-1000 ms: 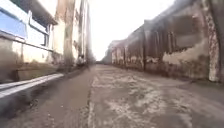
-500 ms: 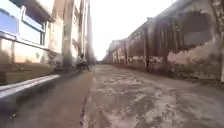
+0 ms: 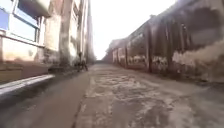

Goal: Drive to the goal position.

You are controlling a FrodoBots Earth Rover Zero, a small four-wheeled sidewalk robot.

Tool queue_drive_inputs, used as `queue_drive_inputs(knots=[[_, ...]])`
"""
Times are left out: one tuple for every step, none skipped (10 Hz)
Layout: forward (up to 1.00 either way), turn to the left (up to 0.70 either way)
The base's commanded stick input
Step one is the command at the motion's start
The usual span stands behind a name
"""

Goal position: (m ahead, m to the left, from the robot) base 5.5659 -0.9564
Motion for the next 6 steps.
queue_drive_inputs(knots=[[0.70, 0.00], [0.70, 0.00], [0.70, 0.00], [0.70, 0.00], [0.70, 0.00], [0.70, 0.00]])
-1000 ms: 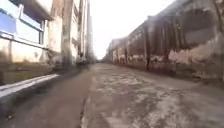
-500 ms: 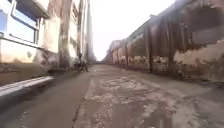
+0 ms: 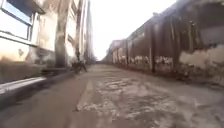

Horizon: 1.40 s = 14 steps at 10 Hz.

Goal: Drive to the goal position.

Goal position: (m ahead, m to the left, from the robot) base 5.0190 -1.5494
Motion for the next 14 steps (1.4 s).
queue_drive_inputs(knots=[[0.70, 0.00], [0.70, 0.04], [0.70, 0.21], [0.70, 0.16], [0.70, 0.00], [0.70, 0.00], [0.70, 0.00], [0.70, 0.00], [0.70, 0.00], [0.70, 0.00], [0.70, 0.00], [0.70, 0.00], [0.70, 0.00], [0.70, 0.00]])
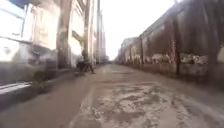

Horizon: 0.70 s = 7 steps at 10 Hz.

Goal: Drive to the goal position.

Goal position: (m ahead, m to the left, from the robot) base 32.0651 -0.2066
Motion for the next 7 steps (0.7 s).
queue_drive_inputs(knots=[[0.70, 0.00], [0.70, 0.00], [0.70, 0.00], [0.70, 0.00], [0.70, 0.00], [0.70, 0.00], [0.70, 0.00]])
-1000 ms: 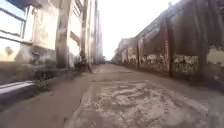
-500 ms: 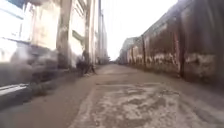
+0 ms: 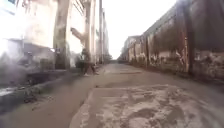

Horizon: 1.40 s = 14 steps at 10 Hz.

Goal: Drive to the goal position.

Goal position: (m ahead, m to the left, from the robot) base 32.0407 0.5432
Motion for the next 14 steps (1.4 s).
queue_drive_inputs(knots=[[0.70, 0.00], [0.70, 0.00], [0.70, 0.00], [0.70, 0.00], [0.70, 0.00], [0.70, -0.04], [0.70, -0.21], [0.70, 0.00], [0.70, 0.00], [0.70, 0.00], [0.70, 0.00], [0.70, 0.00], [0.77, 0.00], [0.85, 0.00]])
